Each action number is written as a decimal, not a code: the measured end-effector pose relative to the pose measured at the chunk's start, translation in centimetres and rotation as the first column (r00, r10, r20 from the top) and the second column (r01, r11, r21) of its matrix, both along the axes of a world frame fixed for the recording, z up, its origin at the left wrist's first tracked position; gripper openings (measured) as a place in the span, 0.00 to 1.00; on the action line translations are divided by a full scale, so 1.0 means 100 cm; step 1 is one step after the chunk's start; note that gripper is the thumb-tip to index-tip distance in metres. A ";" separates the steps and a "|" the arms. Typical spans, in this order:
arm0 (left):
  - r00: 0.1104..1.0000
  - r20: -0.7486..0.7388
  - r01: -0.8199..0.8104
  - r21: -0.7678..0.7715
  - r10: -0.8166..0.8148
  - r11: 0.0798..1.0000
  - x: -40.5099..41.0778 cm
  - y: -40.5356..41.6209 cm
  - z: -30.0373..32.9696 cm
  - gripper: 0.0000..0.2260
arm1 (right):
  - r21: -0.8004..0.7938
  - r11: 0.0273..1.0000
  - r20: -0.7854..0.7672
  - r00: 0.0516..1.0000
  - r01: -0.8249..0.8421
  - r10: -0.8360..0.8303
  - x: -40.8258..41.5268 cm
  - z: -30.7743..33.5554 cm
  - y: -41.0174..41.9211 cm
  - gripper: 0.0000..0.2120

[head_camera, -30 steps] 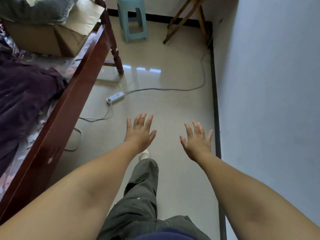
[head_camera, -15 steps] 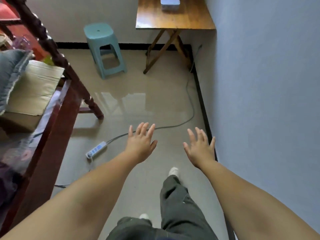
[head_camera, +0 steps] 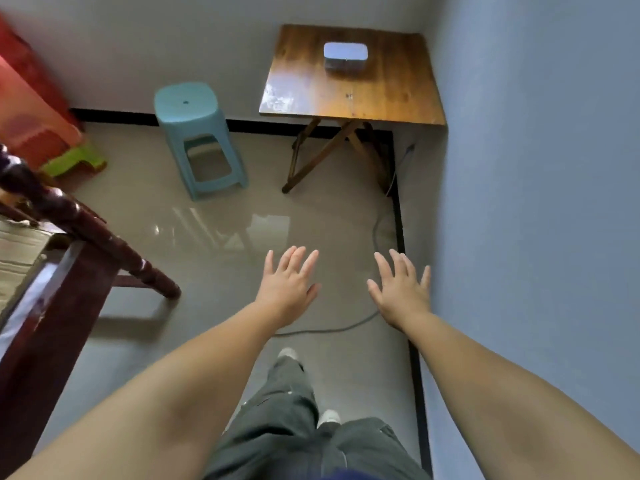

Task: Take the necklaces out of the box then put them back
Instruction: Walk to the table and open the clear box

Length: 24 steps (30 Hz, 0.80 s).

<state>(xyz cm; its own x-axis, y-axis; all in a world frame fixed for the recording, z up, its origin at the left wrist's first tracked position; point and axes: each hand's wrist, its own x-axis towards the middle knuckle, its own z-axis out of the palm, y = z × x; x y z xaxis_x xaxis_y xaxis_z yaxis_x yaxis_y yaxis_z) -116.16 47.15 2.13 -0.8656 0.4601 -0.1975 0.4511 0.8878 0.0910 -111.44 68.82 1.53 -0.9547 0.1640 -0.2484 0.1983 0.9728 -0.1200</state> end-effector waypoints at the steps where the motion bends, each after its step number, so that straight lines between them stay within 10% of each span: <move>1: 1.000 -0.004 -0.007 -0.013 0.007 1.000 -0.021 0.004 -0.003 0.27 | 0.002 1.000 -0.008 1.000 -0.004 0.004 -0.022 -0.001 0.005 0.27; 24: 0.997 -0.069 -0.038 0.005 0.038 0.999 -0.535 0.125 -0.008 0.27 | 0.016 1.000 -0.049 0.999 0.016 -0.016 -0.509 -0.003 0.155 0.26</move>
<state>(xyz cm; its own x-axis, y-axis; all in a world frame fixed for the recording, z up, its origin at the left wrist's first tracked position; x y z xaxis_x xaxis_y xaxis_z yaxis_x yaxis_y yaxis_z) -169.62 59.66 1.31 -0.8941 0.4270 -0.1352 0.4222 0.9043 0.0639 -162.35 84.34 1.26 -0.9628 0.1830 -0.1985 0.2082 0.9714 -0.1141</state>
